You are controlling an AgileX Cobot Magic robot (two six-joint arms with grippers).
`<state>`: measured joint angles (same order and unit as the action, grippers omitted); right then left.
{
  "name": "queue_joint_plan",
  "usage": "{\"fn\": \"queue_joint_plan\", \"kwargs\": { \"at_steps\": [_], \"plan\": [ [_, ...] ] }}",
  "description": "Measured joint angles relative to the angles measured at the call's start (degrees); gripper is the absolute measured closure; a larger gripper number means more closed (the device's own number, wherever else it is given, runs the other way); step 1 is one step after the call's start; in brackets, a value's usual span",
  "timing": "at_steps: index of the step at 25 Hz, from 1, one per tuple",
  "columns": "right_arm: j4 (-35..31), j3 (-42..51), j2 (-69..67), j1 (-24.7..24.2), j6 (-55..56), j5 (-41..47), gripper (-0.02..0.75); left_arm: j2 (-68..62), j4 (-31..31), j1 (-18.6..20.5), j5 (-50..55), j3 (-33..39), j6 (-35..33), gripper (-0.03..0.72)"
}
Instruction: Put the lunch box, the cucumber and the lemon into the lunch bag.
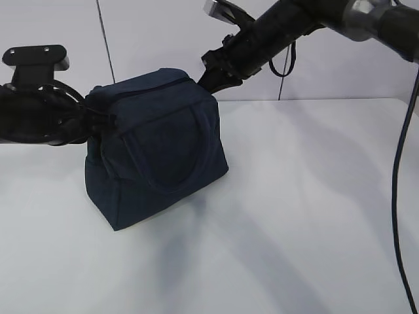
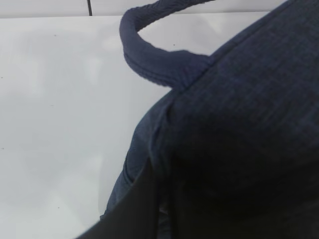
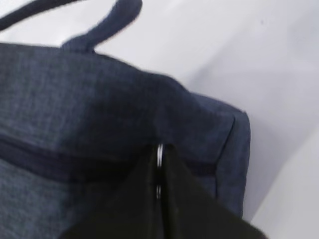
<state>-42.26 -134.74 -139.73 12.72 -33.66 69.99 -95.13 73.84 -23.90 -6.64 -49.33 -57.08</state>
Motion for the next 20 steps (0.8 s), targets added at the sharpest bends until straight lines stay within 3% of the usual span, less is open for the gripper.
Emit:
{"fn": "queue_joint_plan", "kwargs": {
  "at_steps": [20],
  "plan": [
    [1.1,33.5,23.3,0.5,-3.8,-1.5,0.751,-0.6,-3.2,0.5,2.0,-0.2,-0.1,0.677]
  ]
}}
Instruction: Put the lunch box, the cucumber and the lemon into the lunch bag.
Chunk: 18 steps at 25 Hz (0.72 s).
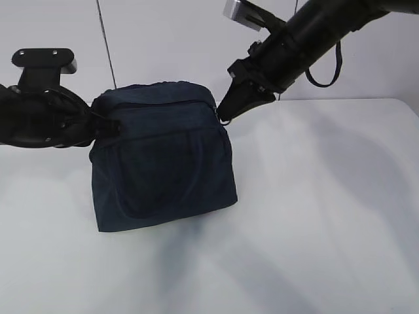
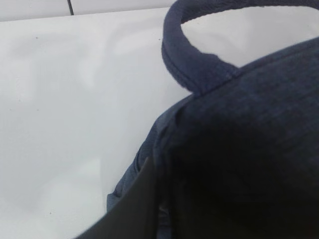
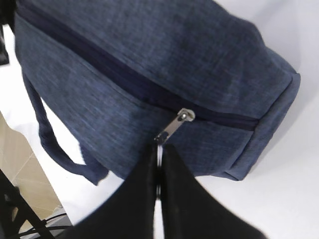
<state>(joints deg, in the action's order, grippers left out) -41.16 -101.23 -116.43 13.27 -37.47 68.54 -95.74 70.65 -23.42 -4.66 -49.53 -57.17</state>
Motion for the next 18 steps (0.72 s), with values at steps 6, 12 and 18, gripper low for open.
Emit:
{"fn": "queue_joint_plan", "kwargs": {
  "at_steps": [6,12,18],
  "plan": [
    [-1.0,4.9,2.6,0.0,-2.4,-3.0,0.751,0.0,-2.2,0.0,1.7,0.0,0.0,0.673],
    [3.1,5.5,5.5,-0.1,-2.5,-5.2,0.751,0.0,-5.0,0.0,3.8,0.0,0.0,0.668],
    [4.9,5.5,5.2,-0.5,2.1,-9.3,0.751,0.0,-5.2,0.0,4.7,0.0,0.0,0.665]
  ]
}}
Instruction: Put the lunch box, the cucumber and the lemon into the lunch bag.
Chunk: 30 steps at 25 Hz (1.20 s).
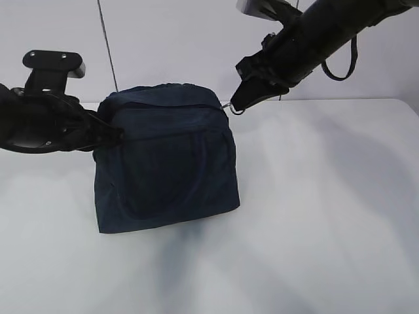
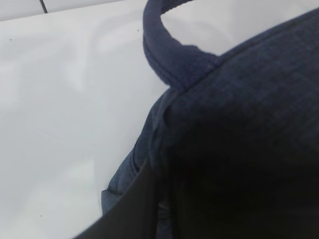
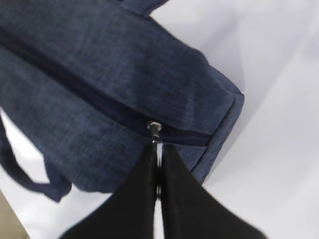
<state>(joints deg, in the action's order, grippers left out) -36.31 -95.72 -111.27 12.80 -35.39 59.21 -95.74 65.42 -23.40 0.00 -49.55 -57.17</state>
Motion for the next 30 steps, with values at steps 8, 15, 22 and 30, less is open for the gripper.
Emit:
{"fn": "queue_joint_plan", "kwargs": {
  "at_steps": [8,15,22,30],
  "plan": [
    [4.5,0.0,-1.8,0.0,17.6,-0.2,0.751,0.0,0.0,0.0,1.0,0.0,0.0,0.664],
    [4.4,0.0,-1.9,0.0,15.4,0.5,0.751,0.0,-0.1,0.0,1.6,0.0,0.0,0.664],
    [4.9,0.0,-1.9,0.0,12.9,1.0,0.751,2.1,-5.2,0.1,6.0,0.0,0.0,0.520],
    [5.4,0.0,-1.9,0.0,11.0,1.0,0.751,8.5,-15.8,0.1,16.8,0.1,0.0,0.283]
  ]
}}
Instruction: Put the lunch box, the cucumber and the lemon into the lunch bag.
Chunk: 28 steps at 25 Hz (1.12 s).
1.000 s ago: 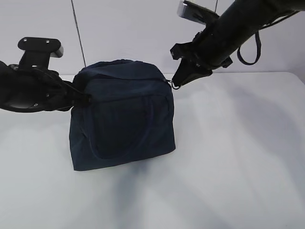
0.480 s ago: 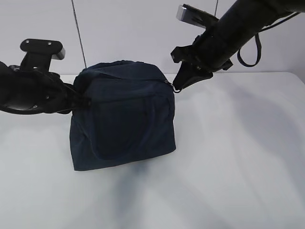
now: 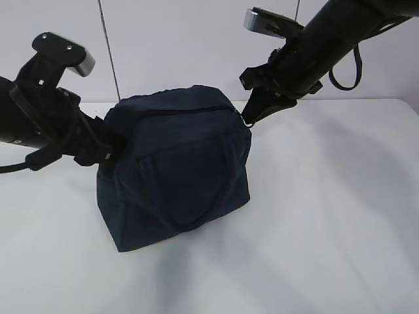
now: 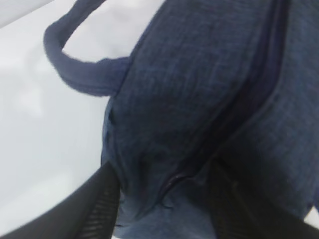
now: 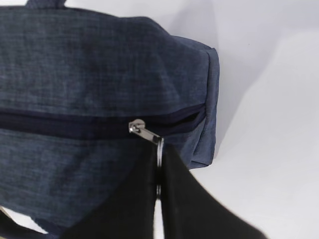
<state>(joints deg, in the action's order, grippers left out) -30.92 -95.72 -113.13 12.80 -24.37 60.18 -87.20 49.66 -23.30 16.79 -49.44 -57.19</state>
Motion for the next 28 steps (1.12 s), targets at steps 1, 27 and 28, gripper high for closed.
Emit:
{"fn": "queue_joint_plan", "kwargs": {
  "at_steps": [1,27,28],
  "plan": [
    [0.0,0.0,0.0,0.0,-0.2,0.0,0.751,0.7,-1.8,0.0,0.8,0.0,0.0,0.280],
    [-6.4,0.0,0.0,0.0,-7.1,0.9,0.751,-5.6,-27.7,-11.7,9.1,-14.9,8.1,0.275],
    [-6.5,0.0,0.0,0.0,-7.1,0.9,0.751,-6.1,-30.1,-11.7,10.0,-15.0,9.6,0.275]
  ]
}}
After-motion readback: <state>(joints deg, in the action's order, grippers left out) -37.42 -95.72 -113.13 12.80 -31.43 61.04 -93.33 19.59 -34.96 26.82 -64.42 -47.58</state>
